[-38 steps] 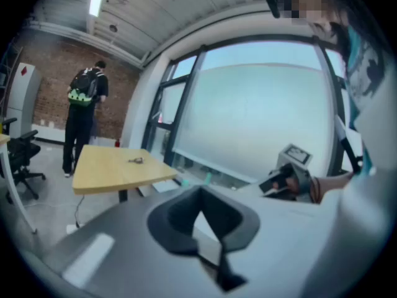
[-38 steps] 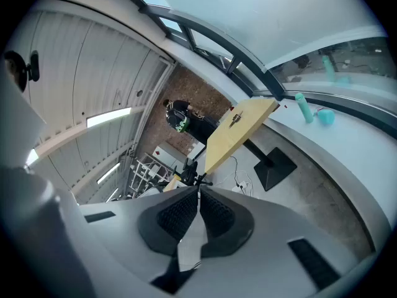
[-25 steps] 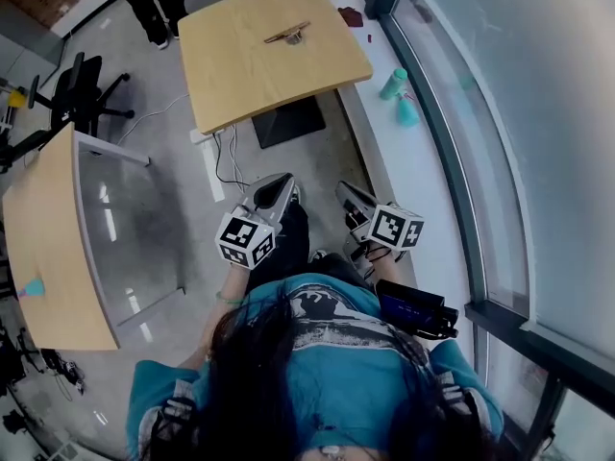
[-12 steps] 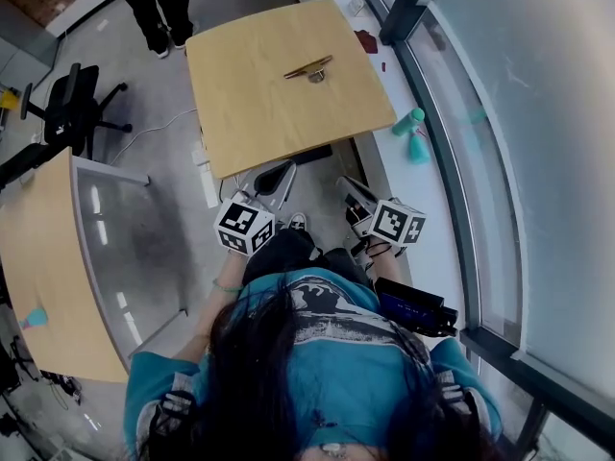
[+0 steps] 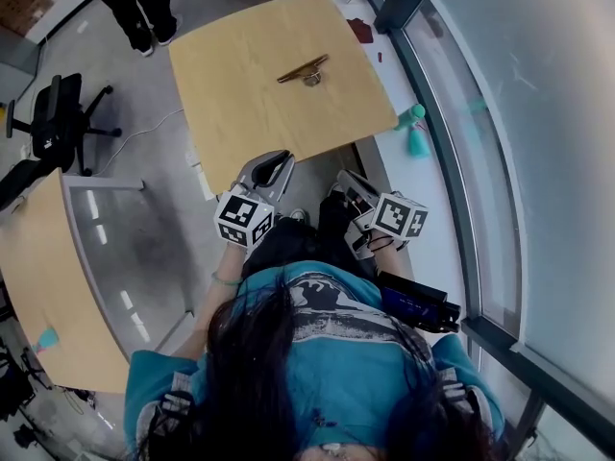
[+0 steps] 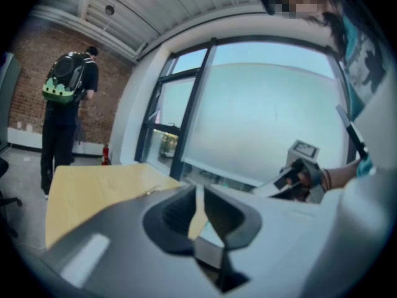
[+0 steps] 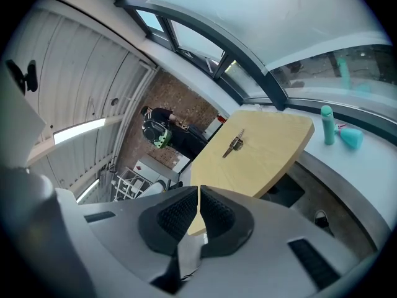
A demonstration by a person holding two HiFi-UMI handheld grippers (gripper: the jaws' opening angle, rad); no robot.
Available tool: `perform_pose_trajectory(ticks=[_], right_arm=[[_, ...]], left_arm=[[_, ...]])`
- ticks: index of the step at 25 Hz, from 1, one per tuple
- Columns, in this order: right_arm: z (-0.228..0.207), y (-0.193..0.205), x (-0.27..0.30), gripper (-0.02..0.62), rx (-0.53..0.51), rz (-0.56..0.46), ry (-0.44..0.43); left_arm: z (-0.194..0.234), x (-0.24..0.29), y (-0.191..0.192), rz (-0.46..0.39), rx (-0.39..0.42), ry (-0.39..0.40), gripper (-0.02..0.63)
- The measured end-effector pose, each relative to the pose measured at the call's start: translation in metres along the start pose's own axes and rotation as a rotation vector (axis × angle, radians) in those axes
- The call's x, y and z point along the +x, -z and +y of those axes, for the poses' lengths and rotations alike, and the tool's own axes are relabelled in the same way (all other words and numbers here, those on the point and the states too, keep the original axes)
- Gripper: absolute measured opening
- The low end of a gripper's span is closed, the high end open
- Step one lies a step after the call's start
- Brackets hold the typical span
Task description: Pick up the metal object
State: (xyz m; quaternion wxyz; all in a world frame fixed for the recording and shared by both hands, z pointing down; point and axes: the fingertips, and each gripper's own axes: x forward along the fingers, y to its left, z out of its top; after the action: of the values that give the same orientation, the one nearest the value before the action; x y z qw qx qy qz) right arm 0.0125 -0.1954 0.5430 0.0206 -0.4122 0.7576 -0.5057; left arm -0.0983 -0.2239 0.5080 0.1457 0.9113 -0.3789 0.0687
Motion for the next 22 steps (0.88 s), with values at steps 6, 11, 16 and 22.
perform_pose_trajectory(ticks=[6,11,16,22], right_arm=[[-0.021,-0.033,0.023,0.020,0.003,0.036,-0.013],[-0.041,-0.079,0.041,0.020,-0.004,0.069,-0.027],[-0.051,-0.113,0.058,0.020,-0.022,0.131,-0.060],[-0.075,-0.142,0.071,0.020,-0.017,0.201,-0.071]], left_arm=[[0.025,0.046,-0.003,0.044,0.084,-0.022,0.029],[0.052,0.103,-0.007,0.103,0.125,-0.025,0.051],[0.080,0.156,-0.002,0.195,0.151,-0.041,0.115],[0.122,0.218,0.018,0.355,0.216,-0.080,0.149]])
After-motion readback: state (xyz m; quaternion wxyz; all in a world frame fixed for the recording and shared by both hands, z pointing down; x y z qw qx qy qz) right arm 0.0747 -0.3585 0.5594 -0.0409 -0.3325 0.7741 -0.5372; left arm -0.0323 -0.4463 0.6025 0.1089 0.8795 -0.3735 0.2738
